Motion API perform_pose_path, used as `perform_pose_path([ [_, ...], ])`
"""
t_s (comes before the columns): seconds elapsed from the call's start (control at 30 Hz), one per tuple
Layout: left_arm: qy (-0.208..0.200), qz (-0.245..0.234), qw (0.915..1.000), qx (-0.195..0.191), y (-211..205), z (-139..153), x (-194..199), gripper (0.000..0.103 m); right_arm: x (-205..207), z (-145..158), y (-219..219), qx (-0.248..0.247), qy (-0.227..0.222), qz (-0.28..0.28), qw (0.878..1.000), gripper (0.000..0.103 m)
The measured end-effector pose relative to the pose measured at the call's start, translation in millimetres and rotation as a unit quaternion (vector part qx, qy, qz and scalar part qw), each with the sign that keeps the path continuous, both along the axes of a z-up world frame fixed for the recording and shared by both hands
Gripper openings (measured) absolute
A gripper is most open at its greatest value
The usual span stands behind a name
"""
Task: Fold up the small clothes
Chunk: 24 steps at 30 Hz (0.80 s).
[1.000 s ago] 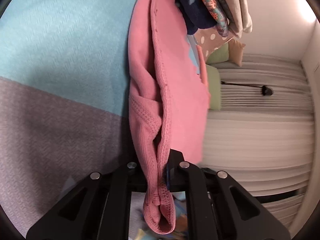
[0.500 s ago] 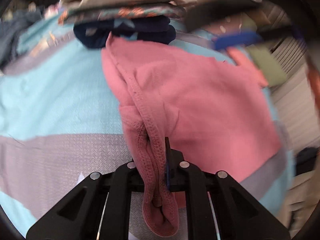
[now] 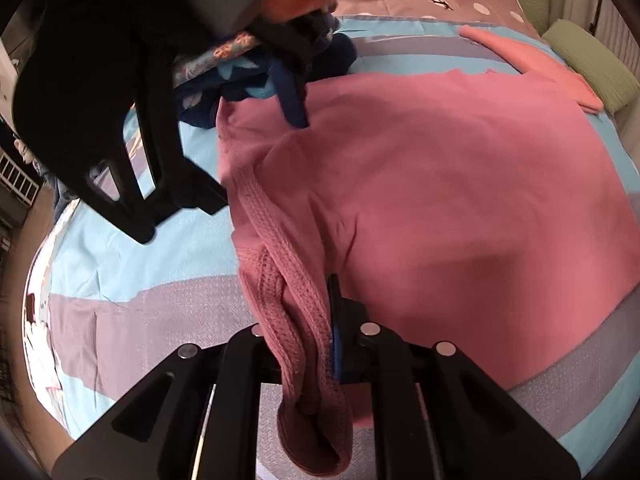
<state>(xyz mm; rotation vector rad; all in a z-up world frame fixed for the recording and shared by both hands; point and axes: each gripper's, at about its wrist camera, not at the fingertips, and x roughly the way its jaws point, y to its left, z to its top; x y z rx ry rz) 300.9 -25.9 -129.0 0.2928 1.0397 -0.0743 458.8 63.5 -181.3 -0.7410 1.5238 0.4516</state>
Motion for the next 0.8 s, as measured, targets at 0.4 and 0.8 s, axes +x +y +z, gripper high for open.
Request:
perform_pose_path([
  [0.4,-0.016,-0.006,0.9998,0.014,-16,17,-4,0.012,-23,37,-6,0.026,-0.022,-0.003,0.999,0.006],
  [0.8,-0.084,-0.057,0.9939,-0.042,-64,88,-44,0.012,-36,136,-112,0.168,-0.060,-0.060,0.982,0.006],
])
